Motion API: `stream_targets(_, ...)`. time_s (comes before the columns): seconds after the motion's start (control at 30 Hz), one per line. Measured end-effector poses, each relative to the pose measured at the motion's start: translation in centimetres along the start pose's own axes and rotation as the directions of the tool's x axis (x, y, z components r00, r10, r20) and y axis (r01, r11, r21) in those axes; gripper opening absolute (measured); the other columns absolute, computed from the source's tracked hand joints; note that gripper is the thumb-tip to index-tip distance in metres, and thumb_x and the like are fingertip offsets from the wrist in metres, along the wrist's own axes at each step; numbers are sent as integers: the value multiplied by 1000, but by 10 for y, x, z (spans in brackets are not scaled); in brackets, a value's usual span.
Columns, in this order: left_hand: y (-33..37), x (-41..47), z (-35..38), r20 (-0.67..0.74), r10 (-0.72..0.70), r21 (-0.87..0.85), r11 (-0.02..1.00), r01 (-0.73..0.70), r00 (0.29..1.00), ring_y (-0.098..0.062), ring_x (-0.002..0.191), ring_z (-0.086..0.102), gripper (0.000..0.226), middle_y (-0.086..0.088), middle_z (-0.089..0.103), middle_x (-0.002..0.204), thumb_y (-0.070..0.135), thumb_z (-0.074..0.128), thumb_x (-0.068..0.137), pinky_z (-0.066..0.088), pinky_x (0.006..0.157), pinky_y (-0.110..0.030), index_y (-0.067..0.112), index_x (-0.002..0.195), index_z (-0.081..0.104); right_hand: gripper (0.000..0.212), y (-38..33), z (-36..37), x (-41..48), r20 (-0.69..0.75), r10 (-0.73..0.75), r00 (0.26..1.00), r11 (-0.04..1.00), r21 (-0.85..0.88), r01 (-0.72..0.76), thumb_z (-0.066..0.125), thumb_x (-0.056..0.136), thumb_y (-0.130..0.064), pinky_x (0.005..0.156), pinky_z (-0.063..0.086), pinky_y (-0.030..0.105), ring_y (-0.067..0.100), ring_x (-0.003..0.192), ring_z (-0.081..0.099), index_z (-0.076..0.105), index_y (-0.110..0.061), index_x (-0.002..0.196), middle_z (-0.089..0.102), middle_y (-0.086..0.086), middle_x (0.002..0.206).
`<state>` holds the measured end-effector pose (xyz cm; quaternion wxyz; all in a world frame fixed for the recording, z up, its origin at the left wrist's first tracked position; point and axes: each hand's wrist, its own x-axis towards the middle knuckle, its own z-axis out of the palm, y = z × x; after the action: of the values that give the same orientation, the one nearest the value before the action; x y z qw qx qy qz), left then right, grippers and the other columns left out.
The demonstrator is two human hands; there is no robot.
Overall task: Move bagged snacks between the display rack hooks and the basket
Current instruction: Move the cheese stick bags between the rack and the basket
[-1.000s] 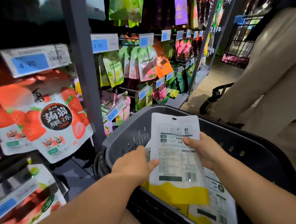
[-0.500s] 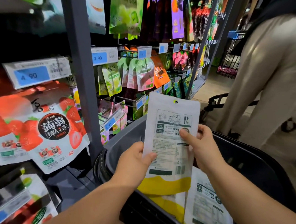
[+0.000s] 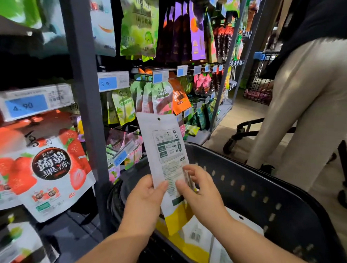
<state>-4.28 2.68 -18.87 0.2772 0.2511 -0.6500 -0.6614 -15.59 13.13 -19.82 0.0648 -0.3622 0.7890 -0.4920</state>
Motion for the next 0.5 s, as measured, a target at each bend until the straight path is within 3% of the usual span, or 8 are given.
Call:
stream_targets(0.1, 3, -3, 1, 32, -3, 8, 1000, 3, 999, -17, 94, 72, 17, 6, 76, 99, 17, 56, 98, 55, 89, -46, 23, 108, 69, 45, 1, 6, -1, 62, -7, 998, 994, 110, 0, 57, 85, -55, 100, 45, 25, -1, 120, 52, 48, -51, 128, 56, -18, 129)
stream_targets(0.23, 6, -7, -2, 22, -5, 42, 999, 4, 1000, -16, 85, 71, 7, 4, 76, 86, 23, 64, 94, 57, 73, -30, 23, 94, 70, 39, -3, 10, -4, 163, -27, 986, 959, 283, -21, 52, 101, -20, 89, 46, 12, -6, 112, 59, 45, -51, 124, 62, -20, 125)
stream_targets(0.3, 7, -8, -2, 44, 2, 69, 998, -5, 999, -12, 84, 71, 5, 5, 76, 84, 25, 67, 91, 55, 77, -28, 23, 89, 71, 39, -3, 9, -3, 194, -7, 981, 956, 288, -50, 48, 102, -22, 86, 44, 9, -10, 109, 59, 41, -52, 126, 62, -24, 122)
stream_targets(0.37, 7, -10, -2, 71, 10, 90, 996, -16, 997, -5, 81, 70, 5, 9, 76, 82, 24, 67, 90, 51, 75, -16, 23, 88, 71, 37, -4, 10, -3, 231, 4, 973, 956, 285, -71, 46, 103, -28, 87, 41, 4, -20, 106, 55, 37, -54, 128, 59, -29, 119)
stream_targets(0.4, 7, -10, -2, 76, 9, 101, 995, -16, 997, -1, 78, 69, 5, 10, 75, 81, 23, 67, 91, 49, 71, -12, 22, 89, 71, 35, -3, 10, -4, 245, 22, 969, 951, 294, -96, 47, 102, -36, 94, 42, 7, -21, 108, 53, 36, -58, 127, 57, -29, 122)
stream_targets(0.5, 6, -10, 0, 91, 0, 113, 994, -10, 996, 5, 74, 66, 8, 12, 74, 79, 20, 66, 91, 45, 68, -7, 18, 96, 72, 47, -1, 12, -5, 278, 33, 960, 920, 366, -137, 45, 84, -73, 115, 36, 38, -1, 133, 46, 37, -68, 130, 49, -19, 145)
